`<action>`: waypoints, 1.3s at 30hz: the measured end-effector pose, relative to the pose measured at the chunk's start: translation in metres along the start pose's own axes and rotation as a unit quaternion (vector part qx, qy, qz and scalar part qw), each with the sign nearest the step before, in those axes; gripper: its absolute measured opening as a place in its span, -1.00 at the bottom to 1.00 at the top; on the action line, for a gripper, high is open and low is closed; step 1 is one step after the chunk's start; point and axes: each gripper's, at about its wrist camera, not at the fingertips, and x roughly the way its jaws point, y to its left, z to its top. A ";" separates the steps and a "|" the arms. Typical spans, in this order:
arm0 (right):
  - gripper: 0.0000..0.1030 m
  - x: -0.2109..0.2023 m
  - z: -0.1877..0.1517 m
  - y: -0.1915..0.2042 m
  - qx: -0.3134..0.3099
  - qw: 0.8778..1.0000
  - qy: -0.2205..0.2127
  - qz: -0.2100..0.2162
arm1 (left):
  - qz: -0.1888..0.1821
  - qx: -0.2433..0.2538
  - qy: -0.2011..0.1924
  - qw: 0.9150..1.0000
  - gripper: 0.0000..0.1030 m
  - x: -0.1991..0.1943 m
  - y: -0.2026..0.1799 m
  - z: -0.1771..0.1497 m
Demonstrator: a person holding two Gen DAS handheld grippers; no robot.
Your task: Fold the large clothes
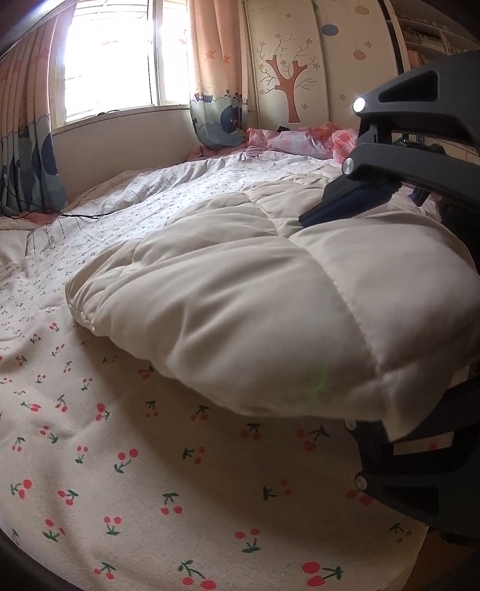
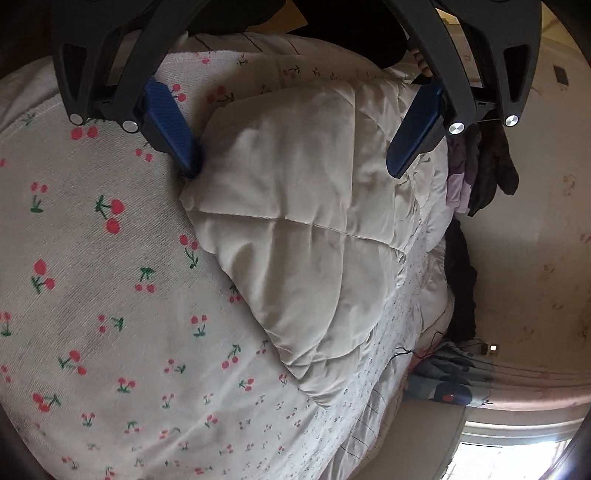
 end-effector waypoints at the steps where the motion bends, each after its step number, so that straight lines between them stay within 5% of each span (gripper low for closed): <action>1: 0.84 -0.004 -0.001 -0.003 0.002 1.000 -0.008 -0.001 | 0.001 -0.001 0.001 1.000 0.38 0.000 0.002 0.002; 5: 0.78 -0.013 -0.013 -0.013 0.007 1.000 -0.010 0.002 | 0.006 -0.004 0.002 1.000 0.40 -0.003 0.008 0.003; 12: 0.78 0.014 0.004 -0.008 0.017 0.998 0.003 0.067 | 0.002 -0.011 0.007 1.000 0.41 0.001 0.007 0.005; 13: 0.61 0.013 0.007 -0.010 0.019 0.996 -0.007 0.081 | 0.000 -0.014 0.006 1.000 0.41 0.001 0.008 0.006; 15: -0.25 0.011 0.007 -0.011 0.015 0.996 -0.021 0.082 | 0.002 -0.019 0.003 1.000 0.41 0.000 0.010 0.006; 17: -0.38 0.007 0.004 0.000 -0.018 0.996 -0.030 0.080 | 0.006 -0.007 -0.006 1.000 0.25 -0.002 0.006 0.005; 19: -0.44 -0.002 0.001 0.015 -0.043 0.994 -0.039 0.091 | 0.011 0.012 -0.014 1.000 -0.04 -0.005 0.001 0.002; 22: -0.48 -0.025 -0.013 0.043 -0.083 0.989 -0.049 0.110 | -0.011 0.024 -0.018 0.999 -0.21 -0.016 -0.003 -0.004; 24: -0.47 -0.035 -0.024 0.045 -0.095 0.990 -0.040 0.098 | -0.015 0.042 -0.019 0.999 -0.21 -0.026 -0.007 -0.014; 25: -0.31 -0.031 -0.023 0.037 -0.089 0.993 -0.026 0.079 | -0.011 0.046 -0.016 0.999 -0.21 -0.027 -0.006 -0.016; 27: -0.18 -0.023 -0.017 0.000 -0.030 0.999 -0.006 0.026 | -0.004 0.036 -0.001 0.999 -0.13 -0.021 0.002 -0.014; 28: -0.14 -0.023 -0.016 -0.014 0.007 0.999 -0.002 0.038 | -0.009 0.011 0.006 1.000 -0.07 -0.018 0.009 -0.011; 29: -0.14 -0.030 -0.020 -0.020 0.021 0.999 -0.023 0.044 | -0.016 -0.001 0.010 1.000 -0.04 -0.018 0.013 -0.009; 30: -0.14 -0.043 -0.026 -0.010 -0.005 0.998 -0.064 0.005 | -0.015 -0.001 0.010 1.000 -0.01 -0.017 0.012 -0.007; 33: -0.08 -0.065 -0.045 0.063 -0.144 0.971 -0.173 -0.085 | 0.006 0.014 -0.003 1.000 0.06 -0.016 0.005 -0.009; 34: 0.13 -0.064 -0.049 0.091 -0.186 0.958 -0.190 -0.105 | 0.014 0.020 -0.011 1.000 0.07 -0.016 0.002 -0.010; 35: 0.39 -0.056 -0.052 0.118 -0.226 0.946 -0.196 -0.121 | 0.023 0.029 -0.019 0.999 0.07 -0.016 -0.003 -0.012; 39: 0.46 0.031 -0.063 0.221 -0.390 0.895 -0.145 -0.162 | 0.061 0.075 -0.053 0.994 0.08 -0.019 -0.022 -0.022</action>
